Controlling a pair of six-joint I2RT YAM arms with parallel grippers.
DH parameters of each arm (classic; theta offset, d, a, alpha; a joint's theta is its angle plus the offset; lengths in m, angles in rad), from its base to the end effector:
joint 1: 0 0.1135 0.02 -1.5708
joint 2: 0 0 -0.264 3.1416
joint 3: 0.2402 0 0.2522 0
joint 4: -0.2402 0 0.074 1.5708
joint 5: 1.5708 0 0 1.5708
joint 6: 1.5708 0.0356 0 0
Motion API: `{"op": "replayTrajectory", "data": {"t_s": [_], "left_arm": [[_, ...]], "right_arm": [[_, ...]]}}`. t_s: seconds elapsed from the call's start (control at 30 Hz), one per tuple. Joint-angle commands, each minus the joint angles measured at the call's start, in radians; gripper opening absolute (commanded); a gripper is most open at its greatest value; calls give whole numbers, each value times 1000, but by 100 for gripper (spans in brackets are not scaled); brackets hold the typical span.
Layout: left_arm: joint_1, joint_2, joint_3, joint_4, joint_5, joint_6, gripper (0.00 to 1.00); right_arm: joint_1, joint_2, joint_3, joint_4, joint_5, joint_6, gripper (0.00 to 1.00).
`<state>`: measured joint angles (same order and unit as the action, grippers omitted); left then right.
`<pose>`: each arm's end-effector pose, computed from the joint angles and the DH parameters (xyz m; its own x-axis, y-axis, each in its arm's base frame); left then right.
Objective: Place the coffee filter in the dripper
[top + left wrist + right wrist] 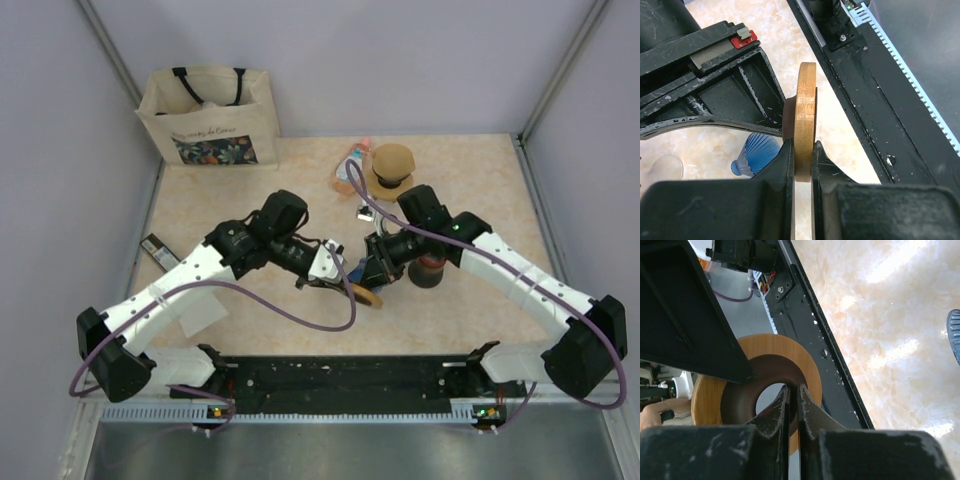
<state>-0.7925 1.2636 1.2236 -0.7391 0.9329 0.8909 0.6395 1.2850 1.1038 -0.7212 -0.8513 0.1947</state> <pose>0.1587 -0.2017 0.3484 0.3317 0.3231 -0.8863 0.9025 -0.3822 0.1984 0.1908 0.1753 0.3052 -0.7663 -0.4110 -0.4938 -0.6310 0.3365 0.6990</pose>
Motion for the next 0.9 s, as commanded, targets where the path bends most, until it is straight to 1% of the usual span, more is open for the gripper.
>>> {"op": "replayTrajectory", "data": {"t_s": [0.0, 0.1, 0.17, 0.23, 0.27, 0.3, 0.33, 0.37, 0.47, 0.53, 0.57, 0.63, 0.7, 0.73, 0.8, 0.87], "left_arm": [[-4, -9, 22, 7, 12, -24, 0], [-5, -32, -15, 53, 21, -53, 0], [-5, -53, -44, 104, 14, -98, 0], [-4, -79, -79, 164, -3, -150, 0], [-2, -92, -104, 209, -12, -199, 0], [-2, -108, -127, 275, -29, -280, 0], [-2, -122, -154, 343, -52, -405, 0], [-2, -141, -200, 465, -87, -517, 0], [-2, -188, -306, 773, -270, -845, 0], [1, -204, -337, 880, -388, -1054, 0], [6, -205, -334, 901, -449, -1142, 0], [33, -201, -322, 905, -508, -1294, 0], [74, -198, -326, 943, -497, -1432, 0], [91, -199, -341, 992, -476, -1487, 0], [122, -202, -380, 1096, -442, -1595, 0], [159, -198, -409, 1159, -430, -1700, 0]], "right_arm": [[8, -24, 86, 28, 70, 11, 17], [6, -50, 126, 3, 191, 22, 44], [0, -88, 143, -14, 273, 29, 56], [-18, -128, 149, -30, 354, 34, 62], [-30, -151, 151, -40, 398, 35, 66], [-40, -179, 143, -44, 450, 34, 70], [-50, -209, 136, -43, 499, 40, 74], [-61, -237, 122, -38, 553, 45, 78], [-77, -347, 53, 29, 674, 72, 92], [-78, -427, -7, 103, 702, 69, 96], [-77, -469, -42, 149, 696, 69, 96], [-78, -539, -111, 236, 681, 93, 96], [-78, -582, -175, 311, 669, 139, 96], [-78, -595, -206, 351, 660, 170, 96], [-80, -598, -257, 437, 634, 260, 96], [-84, -578, -277, 480, 586, 340, 95]]}}
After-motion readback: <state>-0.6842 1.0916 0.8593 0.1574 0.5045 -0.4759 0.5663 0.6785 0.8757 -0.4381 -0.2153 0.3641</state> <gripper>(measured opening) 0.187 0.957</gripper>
